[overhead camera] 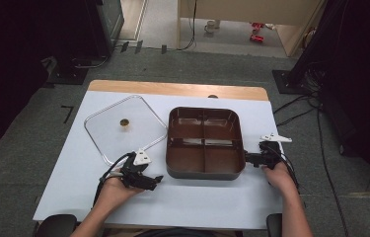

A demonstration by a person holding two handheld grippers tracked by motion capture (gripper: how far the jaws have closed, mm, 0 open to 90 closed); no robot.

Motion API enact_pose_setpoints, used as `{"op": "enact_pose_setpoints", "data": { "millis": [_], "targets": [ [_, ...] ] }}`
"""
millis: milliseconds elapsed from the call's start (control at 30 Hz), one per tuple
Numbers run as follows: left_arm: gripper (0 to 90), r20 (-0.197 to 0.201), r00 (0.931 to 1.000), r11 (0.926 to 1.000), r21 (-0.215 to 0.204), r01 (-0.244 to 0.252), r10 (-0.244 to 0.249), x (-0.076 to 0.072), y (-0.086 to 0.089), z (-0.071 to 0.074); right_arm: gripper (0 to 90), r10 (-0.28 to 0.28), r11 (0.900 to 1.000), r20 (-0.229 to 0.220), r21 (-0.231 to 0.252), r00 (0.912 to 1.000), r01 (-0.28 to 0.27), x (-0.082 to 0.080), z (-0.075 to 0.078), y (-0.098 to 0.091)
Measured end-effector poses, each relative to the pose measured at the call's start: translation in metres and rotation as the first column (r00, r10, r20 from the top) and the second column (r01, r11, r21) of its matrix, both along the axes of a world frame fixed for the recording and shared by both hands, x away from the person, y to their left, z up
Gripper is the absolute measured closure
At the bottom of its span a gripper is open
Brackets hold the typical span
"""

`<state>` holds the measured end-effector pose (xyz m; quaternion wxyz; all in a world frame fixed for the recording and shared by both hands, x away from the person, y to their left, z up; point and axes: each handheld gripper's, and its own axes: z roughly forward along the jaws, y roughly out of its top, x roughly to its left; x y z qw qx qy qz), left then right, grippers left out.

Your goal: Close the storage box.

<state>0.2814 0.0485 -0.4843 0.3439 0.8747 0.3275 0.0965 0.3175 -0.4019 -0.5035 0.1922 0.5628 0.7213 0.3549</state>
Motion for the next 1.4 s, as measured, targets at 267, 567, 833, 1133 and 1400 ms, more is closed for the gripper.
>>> {"op": "enact_pose_setpoints", "data": {
  "millis": [267, 567, 833, 1133, 1400],
  "targets": [
    [16.3, -0.021, 0.9997, 1.0, -0.005, -0.008, 0.008, 0.006, 0.004, 0.008, 8.8, 0.0, 1.0, 0.0, 0.0, 1.0, 0.0, 0.0, 0.0, 0.0],
    [16.6, -0.025, 0.9992, 0.9994, -0.016, -0.031, 0.031, 0.013, 0.011, 0.016, 8.9, 0.001, 1.0, 0.0, -0.001, 1.0, -0.001, 0.0, 0.0, 0.0],
    [21.4, -0.034, 0.9982, 0.9976, -0.045, -0.052, 0.05, 0.015, 0.021, 0.022, 8.8, 0.001, 1.0, 0.0, -0.001, 1.0, -0.001, 0.0, 0.0, 0.0],
    [22.1, -0.033, 0.9981, 0.9973, -0.05, -0.053, 0.051, 0.021, 0.026, 0.031, 8.8, 0.0, 1.0, 0.0, -0.001, 1.0, 0.0, 0.0, 0.0, 0.0],
    [22.6, -0.032, 0.9972, 0.9966, -0.044, -0.07, 0.068, 0.031, 0.032, 0.034, 8.8, 0.0, 1.0, 0.0, 0.0, 1.0, 0.0, 0.0, 0.0, 0.0]
  ]
}}
